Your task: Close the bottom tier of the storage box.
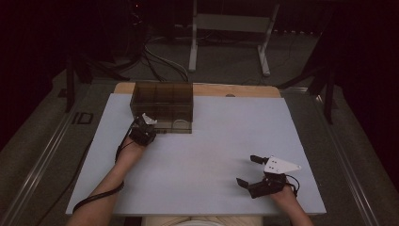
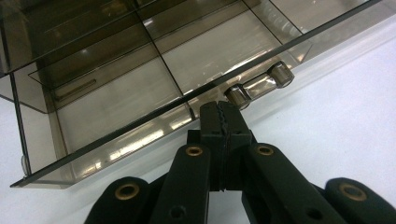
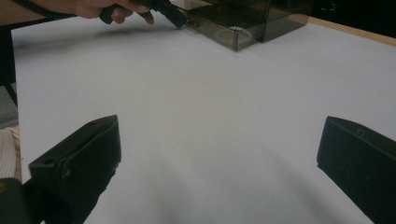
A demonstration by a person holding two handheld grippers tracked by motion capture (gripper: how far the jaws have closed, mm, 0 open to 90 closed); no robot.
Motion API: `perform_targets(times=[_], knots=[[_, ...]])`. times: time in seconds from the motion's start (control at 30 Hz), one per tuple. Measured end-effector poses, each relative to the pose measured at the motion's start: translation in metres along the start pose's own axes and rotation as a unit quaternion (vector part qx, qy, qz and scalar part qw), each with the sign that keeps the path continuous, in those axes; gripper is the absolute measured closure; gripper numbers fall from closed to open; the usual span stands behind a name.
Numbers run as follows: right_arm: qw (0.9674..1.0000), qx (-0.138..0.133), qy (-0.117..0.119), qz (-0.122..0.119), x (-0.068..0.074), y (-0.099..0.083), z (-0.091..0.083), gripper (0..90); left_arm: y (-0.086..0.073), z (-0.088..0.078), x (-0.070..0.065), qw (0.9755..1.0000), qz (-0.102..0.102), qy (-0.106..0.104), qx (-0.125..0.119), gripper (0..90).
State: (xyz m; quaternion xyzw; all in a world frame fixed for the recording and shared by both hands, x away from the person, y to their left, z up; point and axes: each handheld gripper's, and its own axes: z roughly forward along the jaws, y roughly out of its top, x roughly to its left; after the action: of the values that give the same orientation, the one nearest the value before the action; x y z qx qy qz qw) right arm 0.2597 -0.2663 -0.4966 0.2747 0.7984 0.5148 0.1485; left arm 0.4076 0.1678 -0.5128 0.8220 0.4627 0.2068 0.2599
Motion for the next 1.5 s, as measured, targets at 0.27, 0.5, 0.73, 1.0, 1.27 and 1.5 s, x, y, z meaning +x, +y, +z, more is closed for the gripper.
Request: perform_targets(times=[0.27, 0.5, 0.73, 1.0, 1.27, 1.5], knots=[[1.0, 0.002, 0.001, -0.001, 0.001, 0.0, 0.0, 0.0, 0.002, 0.002, 0.001, 1.0, 0.002, 0.001, 0.001, 90.0], [1.0, 0.0, 0.0, 0.0, 0.0, 0.0, 0.0, 0.0, 0.005, 0.004, 0.003, 1.0, 0.003, 0.004, 0.002, 90.0], [1.0, 0.0, 0.0, -0.001, 0.0, 0.0, 0.0, 0.0, 0.008, 0.005, 0.004, 1.0, 0.002, 0.004, 0.0, 90.0], [1.0, 0.001, 0.0, -0.001, 0.0, 0.0, 0.0, 0.0, 0.01, 0.007, 0.004, 1.0, 0.002, 0.004, -0.003, 90.0], [1.0, 0.001, 0.001, -0.001, 0.0, 0.0, 0.0, 0.0, 0.012, 0.006, 0.007, 1.0, 0.002, 0.006, -0.004, 90.0], [1.0, 0.001, 0.0, -0.001, 0.0, 0.0, 0.0, 0.0, 0.014, 0.008, 0.007, 1.0, 0.003, 0.008, -0.002, 90.0]])
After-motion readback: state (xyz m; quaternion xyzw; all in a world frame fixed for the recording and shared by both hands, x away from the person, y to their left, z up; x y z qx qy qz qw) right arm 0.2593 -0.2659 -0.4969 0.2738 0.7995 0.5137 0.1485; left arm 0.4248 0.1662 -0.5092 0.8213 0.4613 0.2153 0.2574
